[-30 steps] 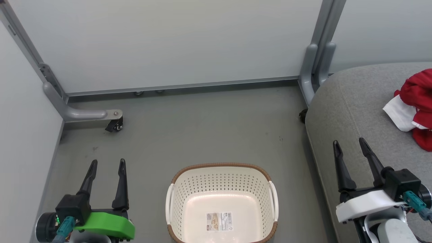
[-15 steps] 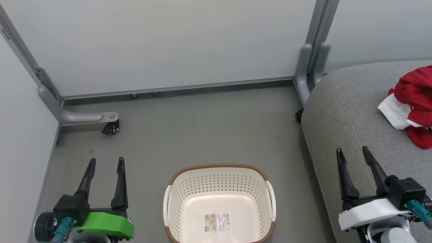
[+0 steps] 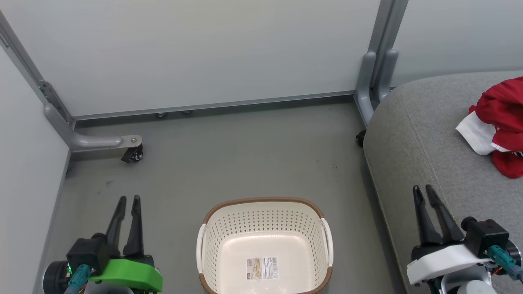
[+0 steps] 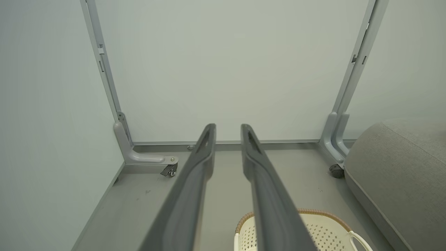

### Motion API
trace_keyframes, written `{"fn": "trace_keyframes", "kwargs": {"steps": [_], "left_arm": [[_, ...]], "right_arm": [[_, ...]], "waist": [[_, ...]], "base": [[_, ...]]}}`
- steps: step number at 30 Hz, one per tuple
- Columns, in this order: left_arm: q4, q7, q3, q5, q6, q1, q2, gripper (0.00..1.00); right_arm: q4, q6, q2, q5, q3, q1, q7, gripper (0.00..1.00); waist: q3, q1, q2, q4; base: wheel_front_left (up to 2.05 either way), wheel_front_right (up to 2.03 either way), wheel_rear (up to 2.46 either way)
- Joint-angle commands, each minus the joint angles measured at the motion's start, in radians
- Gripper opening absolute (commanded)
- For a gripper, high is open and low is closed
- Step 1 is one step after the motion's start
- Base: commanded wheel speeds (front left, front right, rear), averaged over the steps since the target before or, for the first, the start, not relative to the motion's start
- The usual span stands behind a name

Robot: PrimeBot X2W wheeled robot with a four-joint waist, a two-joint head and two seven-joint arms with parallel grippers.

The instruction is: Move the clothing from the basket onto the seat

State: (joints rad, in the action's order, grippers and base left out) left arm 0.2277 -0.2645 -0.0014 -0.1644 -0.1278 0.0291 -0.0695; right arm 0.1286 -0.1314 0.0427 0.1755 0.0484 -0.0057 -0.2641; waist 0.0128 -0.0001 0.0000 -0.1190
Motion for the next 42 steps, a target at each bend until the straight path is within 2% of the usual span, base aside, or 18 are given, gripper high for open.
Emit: {"fn": "trace_keyframes", "kwargs": {"steps": [1, 21, 42], "left_arm": [[0.005, 0.005, 0.003, -0.013, 0.0, 0.003, 0.0, 0.0], [0.006, 0.1, 0.032, -0.379, -0.001, 0.024, 0.005, 0.0], [0.008, 0.179, 0.056, -0.684, -0.002, 0.044, 0.009, 0.0]], "right_arm": [[0.005, 0.0, 0.0, 0.013, 0.002, -0.002, 0.004, 0.0], [0.031, 0.0, 0.002, 0.376, 0.018, -0.029, 0.099, 0.0], [0.054, 0.0, 0.005, 0.678, 0.032, -0.054, 0.179, 0.0]], "waist": [[0.0, 0.0001, 0.0, 0.001], [-0.003, 0.0001, 0.0, 0.019], [-0.005, 0.0001, 0.0, 0.039]], "base": [[0.0, 0.0, 0.0], [0.0, 0.0, 0.0], [0.0, 0.0, 0.0]]}}
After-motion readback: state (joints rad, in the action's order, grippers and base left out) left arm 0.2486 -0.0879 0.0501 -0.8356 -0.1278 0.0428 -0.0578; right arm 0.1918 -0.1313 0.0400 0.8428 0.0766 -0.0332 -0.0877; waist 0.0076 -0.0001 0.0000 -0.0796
